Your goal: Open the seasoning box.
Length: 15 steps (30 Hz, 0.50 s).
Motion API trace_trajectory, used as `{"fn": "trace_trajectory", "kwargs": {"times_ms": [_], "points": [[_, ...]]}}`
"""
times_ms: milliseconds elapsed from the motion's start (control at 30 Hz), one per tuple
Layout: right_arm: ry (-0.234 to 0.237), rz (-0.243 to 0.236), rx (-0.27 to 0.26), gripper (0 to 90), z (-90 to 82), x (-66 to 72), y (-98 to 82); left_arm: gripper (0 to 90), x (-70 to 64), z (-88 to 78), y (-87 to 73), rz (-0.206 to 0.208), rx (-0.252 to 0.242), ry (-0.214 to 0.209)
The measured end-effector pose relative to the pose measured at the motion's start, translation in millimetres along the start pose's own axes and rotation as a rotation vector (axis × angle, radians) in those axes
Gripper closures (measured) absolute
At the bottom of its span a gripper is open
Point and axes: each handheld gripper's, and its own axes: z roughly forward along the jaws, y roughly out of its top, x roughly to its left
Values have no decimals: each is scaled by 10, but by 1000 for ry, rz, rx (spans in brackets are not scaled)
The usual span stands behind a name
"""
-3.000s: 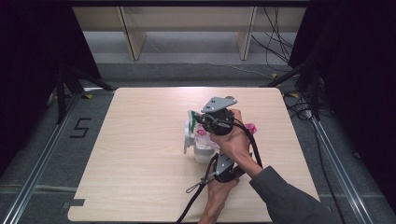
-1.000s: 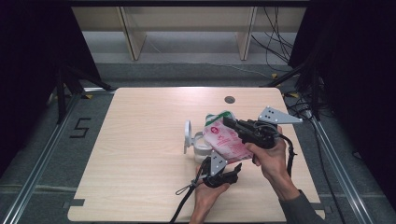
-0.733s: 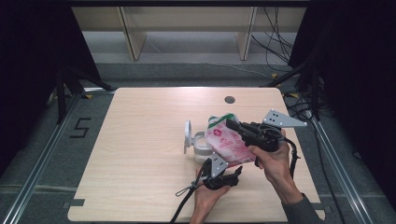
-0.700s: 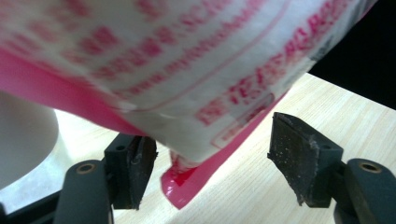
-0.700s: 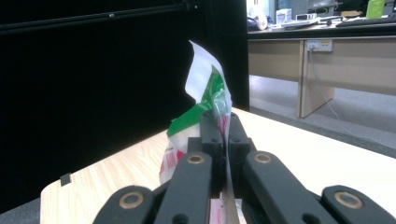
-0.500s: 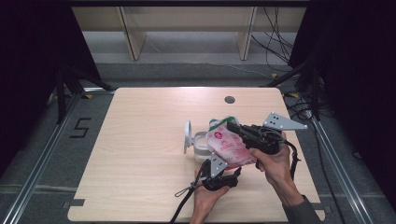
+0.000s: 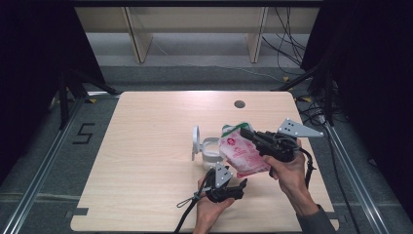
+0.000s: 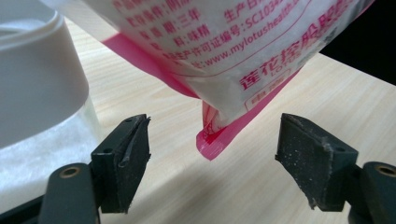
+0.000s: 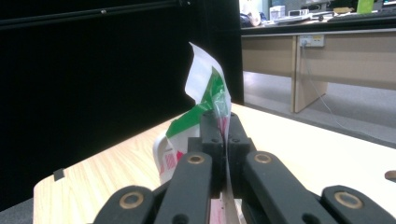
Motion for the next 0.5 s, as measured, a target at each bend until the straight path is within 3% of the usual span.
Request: {"fn": "trace_trajectory", "kwargs": {"times_ms": [67,167,200,267,367,400,500], "points": [[-9,-10,0,900,-6,-22,-31,250,14,-59,-3,16,17,-13],[-8,-4,5,900,-26,-28,-80,250,38,-105,-1,11,6,-23],[-16,-35,4,900,-68,-56,-155,250,57,-141,2,16,4,-20],[-22,3,38,900,-141,-78,-256,250,95,-249,18,12,-11,-12],[-12,12,15,900,-223,-123,-338,246,118,-319,32,23,-13,-15],[-31,-2,28,900,-334,-142,-342,246,120,-355,39,21,-15,-7],[-43,8,21,900,-435,-158,-388,245,144,-430,55,17,-36,-5]]}}
